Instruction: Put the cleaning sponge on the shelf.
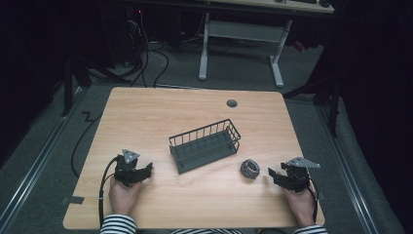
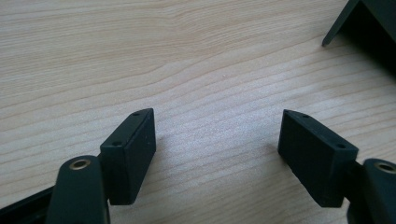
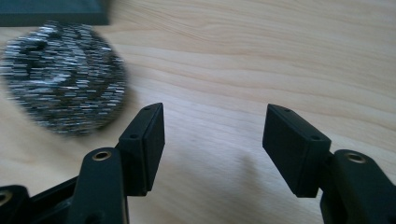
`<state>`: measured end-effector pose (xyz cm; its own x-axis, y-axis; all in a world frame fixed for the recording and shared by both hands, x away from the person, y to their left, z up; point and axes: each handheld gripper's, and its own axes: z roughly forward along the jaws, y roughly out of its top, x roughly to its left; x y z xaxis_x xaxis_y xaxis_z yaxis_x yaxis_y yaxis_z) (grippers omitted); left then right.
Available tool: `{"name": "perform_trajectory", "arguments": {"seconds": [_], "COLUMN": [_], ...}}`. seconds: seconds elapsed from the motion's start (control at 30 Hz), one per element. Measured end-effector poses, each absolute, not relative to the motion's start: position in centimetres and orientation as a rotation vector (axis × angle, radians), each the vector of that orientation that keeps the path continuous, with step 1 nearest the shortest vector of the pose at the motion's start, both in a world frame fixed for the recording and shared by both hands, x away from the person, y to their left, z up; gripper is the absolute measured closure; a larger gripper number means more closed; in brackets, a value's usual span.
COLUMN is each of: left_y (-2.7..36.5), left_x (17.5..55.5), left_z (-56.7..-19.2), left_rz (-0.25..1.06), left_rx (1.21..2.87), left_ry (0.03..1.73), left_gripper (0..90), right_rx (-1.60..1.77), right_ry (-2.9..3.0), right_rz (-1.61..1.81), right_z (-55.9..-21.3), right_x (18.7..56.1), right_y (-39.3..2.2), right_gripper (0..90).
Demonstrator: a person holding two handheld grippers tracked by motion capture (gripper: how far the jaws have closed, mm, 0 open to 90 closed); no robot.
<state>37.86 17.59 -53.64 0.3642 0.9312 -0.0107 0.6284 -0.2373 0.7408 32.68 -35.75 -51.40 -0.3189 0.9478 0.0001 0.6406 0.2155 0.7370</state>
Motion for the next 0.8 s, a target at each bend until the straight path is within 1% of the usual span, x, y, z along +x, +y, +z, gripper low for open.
{"name": "perform_trajectory", "arguments": {"seconds": [0.23,0.33,0.43,0.6,0.8], "left_y": [17.6,17.6,17.6,17.6,17.6], "left_x": [37.9,37.8,37.8,37.8,37.8], "left_z": [-53.6,-53.6,-53.6,-53.6,-53.6], "left_rz": [0.584,0.584,0.584,0.584,0.582], "left_rx": [1.964,1.963,1.963,1.963,1.964], "left_ry": [1.348,1.349,1.350,1.350,1.350], "left_gripper": [28.0,28.0,28.0,28.0,28.0], "right_rx": [1.347,1.293,1.272,1.258,1.286], "right_ry": [2.127,2.173,2.202,2.258,2.289], "right_rz": [0.962,1.002,1.014,0.972,0.904], "right_z": [-49.7,-49.0,-48.8,-48.9,-49.9], "right_x": [31.4,31.3,31.4,32.6,34.1], "right_y": [-33.3,-31.7,-30.9,-29.2,-28.6], "right_gripper": [37.3,33.7,32.2,29.2,29.2]}}
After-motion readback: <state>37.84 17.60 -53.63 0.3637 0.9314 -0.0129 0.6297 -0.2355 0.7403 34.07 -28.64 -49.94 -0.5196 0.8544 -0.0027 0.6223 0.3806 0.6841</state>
